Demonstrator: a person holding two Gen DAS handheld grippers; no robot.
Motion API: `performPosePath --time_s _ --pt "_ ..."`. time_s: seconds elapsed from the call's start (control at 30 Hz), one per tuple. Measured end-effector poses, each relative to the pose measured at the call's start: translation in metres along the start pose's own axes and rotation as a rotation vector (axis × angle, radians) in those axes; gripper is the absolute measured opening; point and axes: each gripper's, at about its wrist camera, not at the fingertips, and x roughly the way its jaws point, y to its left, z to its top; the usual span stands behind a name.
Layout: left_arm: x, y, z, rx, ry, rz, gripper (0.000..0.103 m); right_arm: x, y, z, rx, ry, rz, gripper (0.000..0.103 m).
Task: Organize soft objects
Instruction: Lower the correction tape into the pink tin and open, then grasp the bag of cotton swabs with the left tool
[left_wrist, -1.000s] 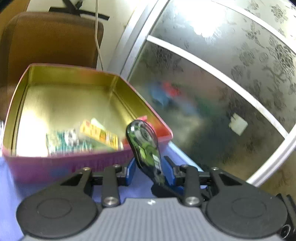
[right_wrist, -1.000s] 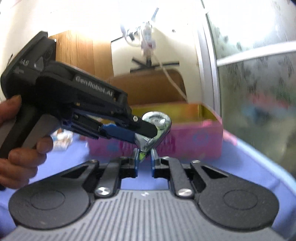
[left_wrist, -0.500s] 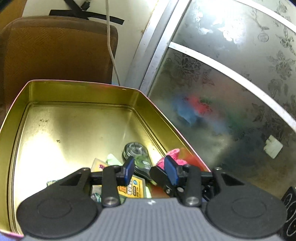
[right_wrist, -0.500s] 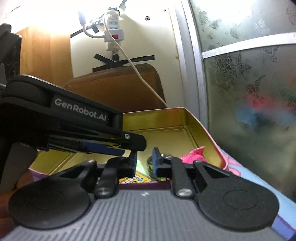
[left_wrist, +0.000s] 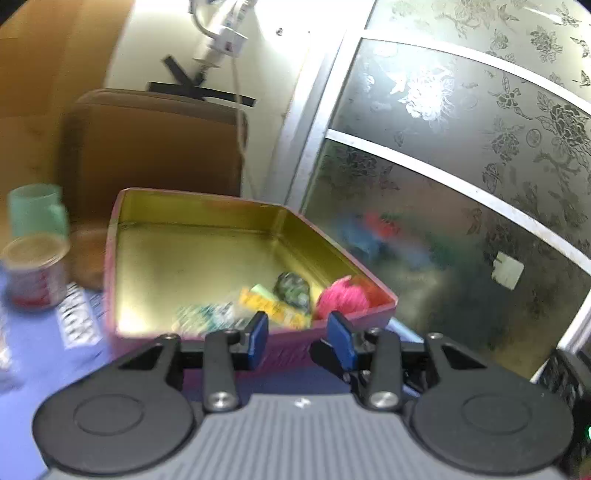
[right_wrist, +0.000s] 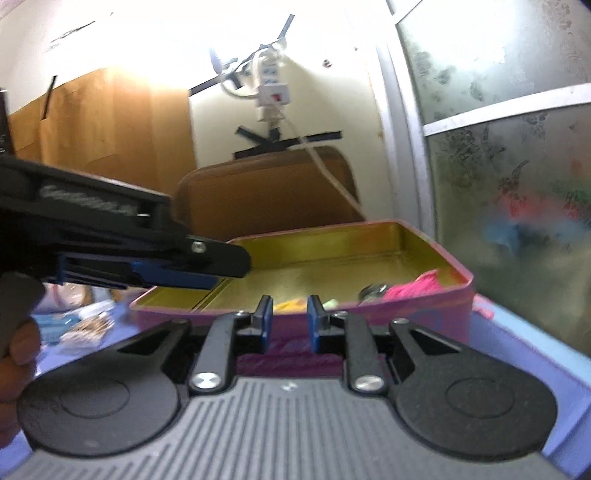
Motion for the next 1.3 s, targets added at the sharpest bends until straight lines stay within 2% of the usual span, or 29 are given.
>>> performPosePath --time_s 0.17,0.33,0.43,0.5,0.57,0.67,0.77,0.8,0.83,0.87,0.9,0.93,0.97,1.0,1.1,1.3 --pt "-0.037 0.034 -0.037 -0.056 0.032 0.118 0.038 0.002 0.028 -0.011 -0.050 0.092 0.080 0.024" --pt "-0.077 0.086 -0.073 -0.155 0.061 0.303 0.038 0.020 0.061 -0.013 -0.097 0.218 0.245 0.024" --pt "-0.110 0.107 -0.088 -0.222 0.000 0.344 0.037 0.037 0.087 -0.010 -0.134 0.278 0.354 0.024" --pt "-0.127 0.114 -0.093 -0.250 -0.058 0.398 0.038 0.049 0.107 -0.006 -0.177 0.290 0.383 0.024" --pt "-0.138 0.123 -0.096 -0.310 -0.119 0.381 0.038 0.064 0.131 -0.003 -0.218 0.293 0.423 0.025" --pt "-0.139 0.129 -0.095 -0.340 -0.132 0.374 0.039 0.092 0.164 0.000 -0.266 0.310 0.466 0.035" --pt "-0.141 0.126 -0.095 -0.324 -0.140 0.366 0.039 0.118 0.190 -0.004 -0.342 0.345 0.472 0.050" --pt "-0.140 0.126 -0.096 -0.322 -0.141 0.363 0.039 0.125 0.196 -0.006 -0.364 0.357 0.468 0.058" --pt "-0.141 0.127 -0.096 -0.322 -0.143 0.362 0.039 0.134 0.200 -0.009 -0.379 0.376 0.458 0.061" --pt "-0.142 0.129 -0.096 -0.324 -0.147 0.361 0.039 0.142 0.203 -0.012 -0.382 0.401 0.449 0.060" --pt "-0.143 0.130 -0.098 -0.328 -0.149 0.359 0.039 0.149 0.203 -0.015 -0.371 0.433 0.448 0.053" --pt "-0.143 0.130 -0.098 -0.331 -0.151 0.357 0.039 0.155 0.201 -0.020 -0.345 0.469 0.459 0.035" --pt "-0.143 0.130 -0.099 -0.332 -0.152 0.357 0.041 0.153 0.198 -0.019 -0.335 0.460 0.462 0.021" --pt "-0.142 0.131 -0.099 -0.332 -0.151 0.356 0.042 0.150 0.196 -0.018 -0.342 0.461 0.463 0.016" --pt "-0.142 0.132 -0.098 -0.332 -0.148 0.354 0.042 0.132 0.191 -0.023 -0.384 0.430 0.456 0.011" --pt "-0.140 0.136 -0.097 -0.326 -0.132 0.349 0.042 0.082 0.160 -0.029 -0.388 0.406 0.458 0.011"
